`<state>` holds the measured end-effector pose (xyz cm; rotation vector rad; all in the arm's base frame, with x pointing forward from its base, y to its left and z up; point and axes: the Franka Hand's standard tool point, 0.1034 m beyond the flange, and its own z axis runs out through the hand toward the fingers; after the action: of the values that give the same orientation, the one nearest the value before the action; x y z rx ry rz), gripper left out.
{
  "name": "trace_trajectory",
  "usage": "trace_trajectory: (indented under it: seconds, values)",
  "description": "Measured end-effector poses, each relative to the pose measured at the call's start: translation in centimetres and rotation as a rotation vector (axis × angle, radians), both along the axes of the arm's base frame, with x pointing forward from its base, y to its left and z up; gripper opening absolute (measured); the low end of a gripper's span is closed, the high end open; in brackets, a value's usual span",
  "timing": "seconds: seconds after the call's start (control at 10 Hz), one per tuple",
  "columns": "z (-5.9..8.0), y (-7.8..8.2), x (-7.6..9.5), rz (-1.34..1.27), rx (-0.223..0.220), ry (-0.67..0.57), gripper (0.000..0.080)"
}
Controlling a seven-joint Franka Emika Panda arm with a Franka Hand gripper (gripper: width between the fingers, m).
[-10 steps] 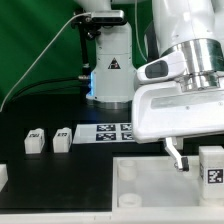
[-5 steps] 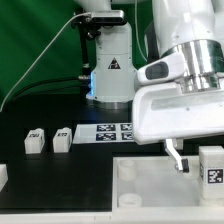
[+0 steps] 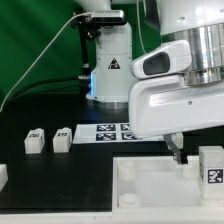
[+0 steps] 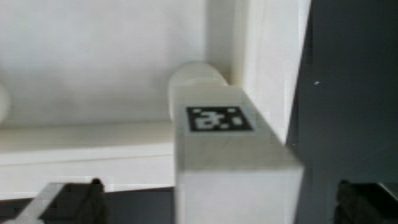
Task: Assemble one leg
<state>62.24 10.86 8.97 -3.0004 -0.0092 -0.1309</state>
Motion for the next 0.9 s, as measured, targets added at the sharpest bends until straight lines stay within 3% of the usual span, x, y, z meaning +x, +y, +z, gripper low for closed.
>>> trace_trajectory:
  seconds: [0.1, 0.2, 0.7, 0.9]
  values:
    - [-0.1, 0.0, -0.7, 0.008, 0.010, 0.139, 0.0649]
    - [0.1, 0.0, 0.2, 0.015, 0.015, 0.195, 0.0649]
    - [-0.5, 0.8, 0.8, -0.009, 0.011, 0.137, 0.0649]
    - [-0.5, 0.7, 0.8, -0.060, 0.013, 0.144, 0.0392]
